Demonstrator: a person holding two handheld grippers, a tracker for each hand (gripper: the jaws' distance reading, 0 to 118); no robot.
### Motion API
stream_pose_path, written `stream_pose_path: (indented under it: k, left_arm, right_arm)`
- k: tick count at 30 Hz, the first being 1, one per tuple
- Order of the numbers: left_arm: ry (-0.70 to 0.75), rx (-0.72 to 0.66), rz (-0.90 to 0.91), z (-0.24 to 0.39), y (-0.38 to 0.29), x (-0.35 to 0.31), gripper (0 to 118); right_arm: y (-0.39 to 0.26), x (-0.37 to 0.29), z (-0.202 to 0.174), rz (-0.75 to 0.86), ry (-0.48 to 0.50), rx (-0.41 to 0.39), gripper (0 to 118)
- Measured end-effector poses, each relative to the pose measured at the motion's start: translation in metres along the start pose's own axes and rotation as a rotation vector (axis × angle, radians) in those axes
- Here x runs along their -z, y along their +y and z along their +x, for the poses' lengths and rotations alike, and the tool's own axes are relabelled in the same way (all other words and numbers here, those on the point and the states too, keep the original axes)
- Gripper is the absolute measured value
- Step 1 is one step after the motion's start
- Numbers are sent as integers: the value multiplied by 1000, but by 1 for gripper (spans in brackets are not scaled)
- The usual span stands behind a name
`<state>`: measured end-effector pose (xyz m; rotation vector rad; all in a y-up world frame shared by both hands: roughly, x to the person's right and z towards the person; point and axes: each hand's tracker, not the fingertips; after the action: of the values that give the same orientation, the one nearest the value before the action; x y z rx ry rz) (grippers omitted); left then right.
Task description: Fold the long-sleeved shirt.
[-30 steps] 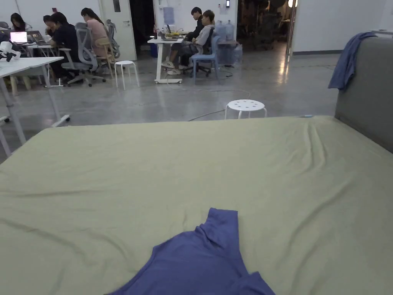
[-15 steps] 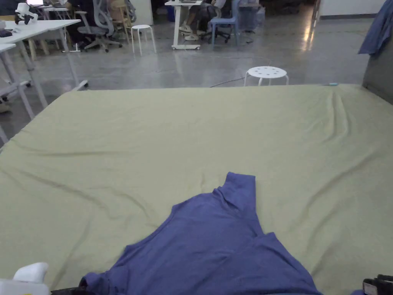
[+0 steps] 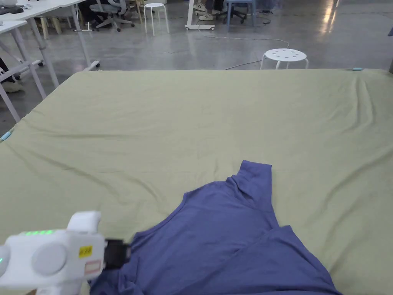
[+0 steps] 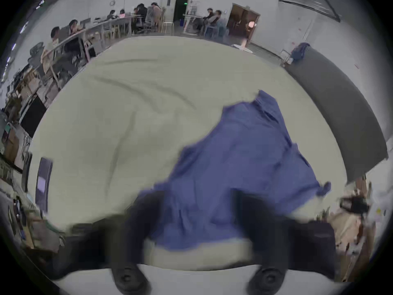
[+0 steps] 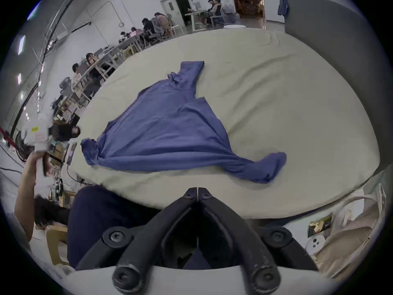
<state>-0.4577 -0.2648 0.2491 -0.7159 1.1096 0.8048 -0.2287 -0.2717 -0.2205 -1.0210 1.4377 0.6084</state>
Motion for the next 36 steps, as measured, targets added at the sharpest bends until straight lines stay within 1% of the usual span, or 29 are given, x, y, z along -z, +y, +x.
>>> stream_pose_path:
  k: [4, 6, 7, 8, 9, 10, 11, 12, 13, 14, 15, 16, 17, 19, 20, 21, 22, 23, 24, 25, 26, 27, 28, 29, 30, 31, 33, 35, 36]
  left_arm:
    - [107, -24, -103, -17, 42, 107, 115]
    - [141, -1, -235, -21, 42, 162, 114]
    - [131, 16, -294, -22, 37, 185, 109]
    - [136, 47, -344, -21, 30, 201, 97]
    - [210, 115, -374, -6, 19, 188, 98]
    - [188, 166, -249, -1, 24, 178, 98]
    - [185, 180, -275, 0, 28, 174, 92]
    - [162, 185, -276, -1, 28, 170, 84]
    - [156, 199, -278, 10, 25, 148, 67]
    - [152, 220, -271, 10, 24, 144, 47]
    - [126, 226, -268, 10, 25, 141, 26]
    - [96, 214, -277, 11, 25, 139, 14]
    - [118, 222, -276, 15, 25, 135, 3]
    - [61, 197, -268, 16, 23, 131, 2]
    - [67, 190, -263, 16, 22, 129, 1]
    - [66, 189, -260, 16, 24, 131, 1]
    - [58, 182, -244, 15, 25, 128, 0]
    - [52, 174, -226, 13, 26, 125, 0]
    - [47, 164, -215, 9, 28, 120, 0]
    - [34, 140, -208, 11, 32, 108, 0]
    - [17, 108, -193, 6, 35, 102, 0]
    - [-23, 59, -182, 0, 37, 95, 0]
    - [-67, 12, -173, -5, 40, 88, 0]
    - [-97, -12, -173, -9, 43, 87, 0]
    - [-115, -20, -160, -12, 45, 80, 0]
    - [-127, -33, -150, -14, 46, 73, 0]
    - [-163, -63, -121, -5, 45, 50, 0]
    - [-211, -108, -93, -8, 45, 32, 0]
    - [-240, -143, -76, -10, 45, 23, 0]
  right_arm:
    - [8, 4, -4, 15, 9, 9, 0]
    - [14, 8, 1, 11, 6, 11, 0]
    - [20, 11, 3, 3, 0, 15, 0]
    - [26, 13, 1, 0, -10, 14, 0]
    - [35, 16, 3, 2, -18, 9, 0]
    - [46, 21, 5, 8, -20, -1, 0]
    - [58, 26, 7, 15, -20, -11, 1]
    - [73, 35, 6, 23, -17, -23, 22]
    - [92, 47, 7, 21, -22, -41, 69]
    - [108, 61, 7, 19, -28, -58, 104]
    - [126, 86, 8, 10, -61, -94, 118]
    - [141, 109, 12, 7, -52, -94, 118]
    - [157, 133, 15, -20, -54, -113, 118]
    - [177, 188, 18, -160, -107, -137, 118]
    - [186, 208, 5, -221, -142, -146, 118]
    - [189, 232, 5, -277, -168, -163, 111]
    - [189, 245, 5, -311, -178, -167, 93]
    - [188, 253, 5, -331, -193, -165, 94]
    - [192, 272, 11, -322, -201, -180, 91]
    - [193, 263, 8, -289, -217, -216, 73]
    - [193, 255, 6, -267, -205, -241, 39]
    - [191, 242, 6, -230, -164, -256, 0]
    - [178, 181, -22, -183, -105, -218, 0]
    - [175, 164, -25, -141, -82, -230, 0]
    - [170, 143, -26, -132, -113, -197, 0]
    - [171, 139, -21, -123, -66, -196, 0]
    - [175, 110, -15, -50, -64, -175, 0]
    - [175, 62, -14, 35, -58, -179, 0]
    - [165, 58, -16, 75, -68, -183, 0]
